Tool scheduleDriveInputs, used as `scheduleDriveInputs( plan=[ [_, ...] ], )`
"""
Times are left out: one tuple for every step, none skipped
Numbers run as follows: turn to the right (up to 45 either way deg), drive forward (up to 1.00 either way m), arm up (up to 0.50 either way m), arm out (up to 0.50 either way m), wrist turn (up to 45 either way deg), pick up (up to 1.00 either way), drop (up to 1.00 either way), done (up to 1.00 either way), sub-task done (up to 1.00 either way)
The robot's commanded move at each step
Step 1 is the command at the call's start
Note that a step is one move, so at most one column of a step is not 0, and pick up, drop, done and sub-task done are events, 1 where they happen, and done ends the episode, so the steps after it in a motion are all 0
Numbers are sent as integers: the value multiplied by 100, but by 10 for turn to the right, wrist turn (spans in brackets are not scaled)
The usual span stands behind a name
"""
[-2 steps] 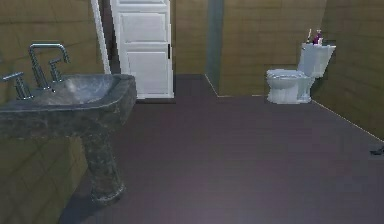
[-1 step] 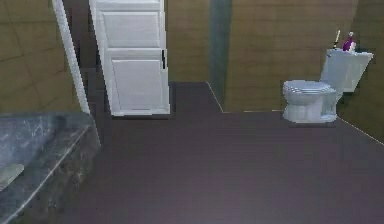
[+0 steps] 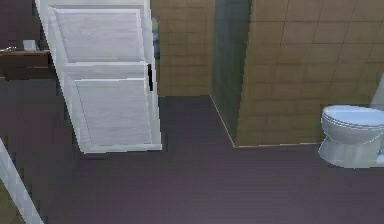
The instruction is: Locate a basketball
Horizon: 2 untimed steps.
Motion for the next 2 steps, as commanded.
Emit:
scheduleDriveInputs(
  plan=[
    [0,35,0,0,0,0,0,0,0],
    [-300,0,0,0,0,0,0,0,0]
  ],
)
